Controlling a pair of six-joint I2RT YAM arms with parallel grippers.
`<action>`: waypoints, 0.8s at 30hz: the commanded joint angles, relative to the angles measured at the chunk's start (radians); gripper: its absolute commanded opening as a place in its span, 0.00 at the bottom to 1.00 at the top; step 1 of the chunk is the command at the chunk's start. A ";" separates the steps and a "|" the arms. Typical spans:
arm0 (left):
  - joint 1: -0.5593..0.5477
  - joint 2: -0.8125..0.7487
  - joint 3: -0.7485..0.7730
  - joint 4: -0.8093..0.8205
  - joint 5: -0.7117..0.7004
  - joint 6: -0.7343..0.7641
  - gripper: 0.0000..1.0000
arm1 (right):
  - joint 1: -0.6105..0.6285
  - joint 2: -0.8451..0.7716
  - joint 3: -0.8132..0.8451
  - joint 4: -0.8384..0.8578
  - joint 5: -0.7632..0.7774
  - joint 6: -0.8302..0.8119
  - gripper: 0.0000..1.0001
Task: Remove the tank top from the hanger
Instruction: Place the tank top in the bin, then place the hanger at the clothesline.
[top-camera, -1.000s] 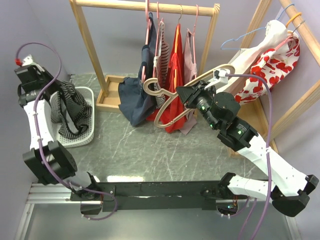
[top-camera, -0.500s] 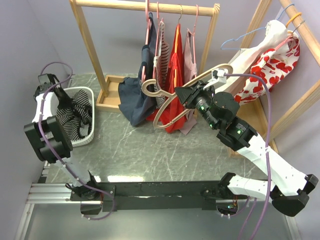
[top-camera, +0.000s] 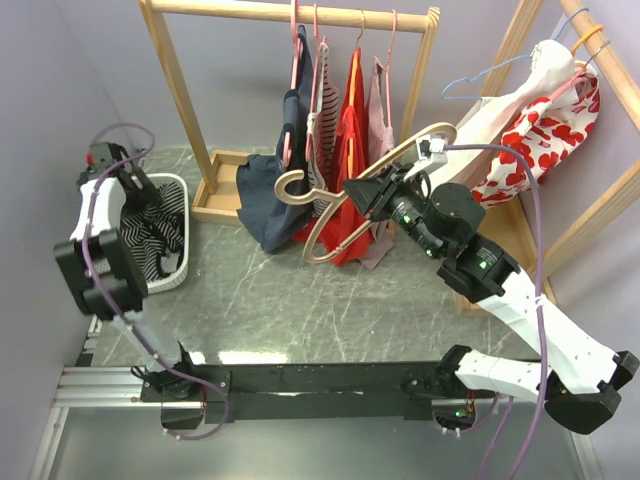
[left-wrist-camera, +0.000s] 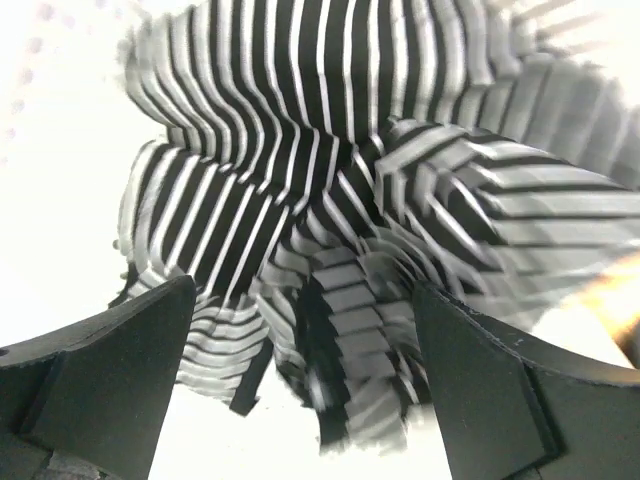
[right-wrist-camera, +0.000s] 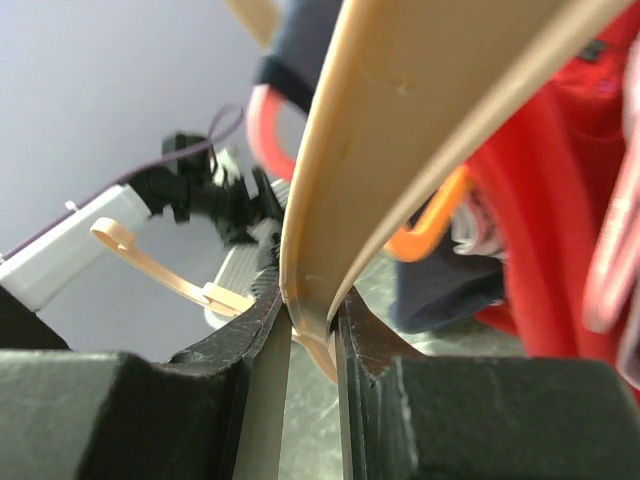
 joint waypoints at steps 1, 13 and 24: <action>0.003 -0.295 0.006 0.066 -0.005 -0.012 0.96 | -0.002 -0.044 0.077 0.022 -0.142 -0.035 0.01; -0.066 -0.716 -0.253 0.331 0.817 0.017 0.97 | -0.023 0.002 0.057 0.204 -0.147 0.085 0.00; -0.373 -0.956 -0.557 0.483 0.897 0.047 0.97 | -0.095 0.052 0.120 0.201 -0.220 0.249 0.00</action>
